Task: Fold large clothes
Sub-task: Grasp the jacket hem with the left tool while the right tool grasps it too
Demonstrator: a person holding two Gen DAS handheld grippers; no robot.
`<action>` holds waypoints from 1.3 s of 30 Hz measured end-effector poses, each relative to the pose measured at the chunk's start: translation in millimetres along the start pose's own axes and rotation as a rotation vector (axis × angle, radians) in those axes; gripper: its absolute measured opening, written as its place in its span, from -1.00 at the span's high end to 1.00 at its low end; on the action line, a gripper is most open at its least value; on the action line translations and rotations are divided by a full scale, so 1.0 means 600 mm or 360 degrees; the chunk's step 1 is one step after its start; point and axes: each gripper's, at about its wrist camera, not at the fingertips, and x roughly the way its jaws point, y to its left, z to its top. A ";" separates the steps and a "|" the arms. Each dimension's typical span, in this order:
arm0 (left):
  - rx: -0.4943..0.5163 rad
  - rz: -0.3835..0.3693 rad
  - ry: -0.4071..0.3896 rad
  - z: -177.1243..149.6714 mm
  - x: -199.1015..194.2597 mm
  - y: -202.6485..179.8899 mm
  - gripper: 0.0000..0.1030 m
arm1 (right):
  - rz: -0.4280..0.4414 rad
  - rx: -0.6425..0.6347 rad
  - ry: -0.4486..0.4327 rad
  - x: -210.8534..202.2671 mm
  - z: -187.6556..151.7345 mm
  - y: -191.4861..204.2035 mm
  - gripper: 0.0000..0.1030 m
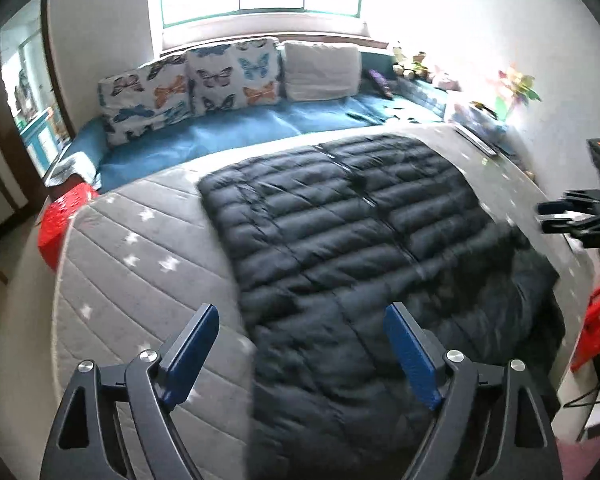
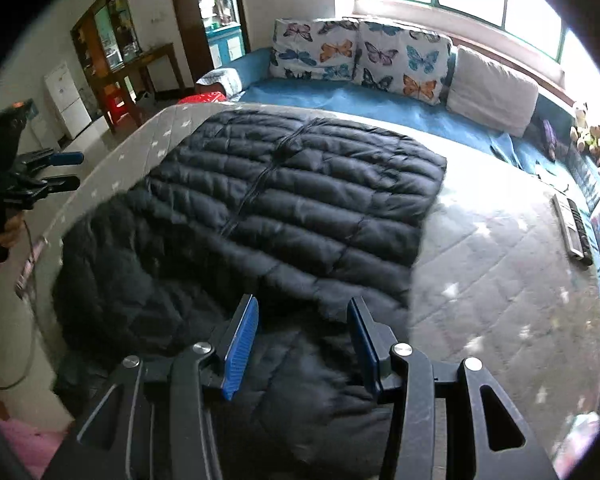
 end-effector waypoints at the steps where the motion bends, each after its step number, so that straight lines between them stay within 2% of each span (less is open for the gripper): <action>1: -0.0029 0.0005 0.0012 0.017 0.002 0.015 -0.77 | -0.0005 0.0030 0.0015 -0.010 0.017 -0.016 0.01; 4: -0.0129 0.0007 0.0077 0.073 0.021 0.064 -0.77 | -0.0036 0.0081 0.0063 -0.019 0.066 -0.055 -0.05; 7: -0.0154 0.0046 0.0088 0.122 0.046 0.102 -0.77 | -0.0040 0.0154 0.0108 0.003 0.106 -0.094 -0.12; 10: -0.0180 0.0068 0.0059 0.167 0.089 0.138 -0.77 | -0.0006 0.0271 0.0121 0.058 0.146 -0.144 -0.12; 14: -0.0365 -0.0050 0.0047 0.202 0.164 0.196 -0.77 | 0.0057 0.0453 0.0140 0.146 0.172 -0.213 -0.12; 18: -0.0510 -0.0140 0.0087 0.218 0.253 0.238 -0.77 | 0.0074 0.0598 0.0148 0.230 0.177 -0.271 -0.12; 22: -0.0581 -0.0160 0.0135 0.220 0.325 0.263 -0.77 | 0.0148 0.0707 0.0139 0.283 0.172 -0.316 -0.12; 30: -0.0703 -0.0169 0.0160 0.213 0.407 0.295 -0.77 | 0.0284 0.0776 0.0083 0.321 0.165 -0.347 -0.12; 34: -0.0700 -0.0167 0.0207 0.214 0.441 0.293 -0.77 | 0.0315 0.0750 0.0055 0.328 0.173 -0.344 -0.12; 39: -0.0650 -0.0180 0.0153 0.220 0.453 0.274 -0.73 | 0.0310 0.0720 0.0014 0.338 0.183 -0.347 -0.12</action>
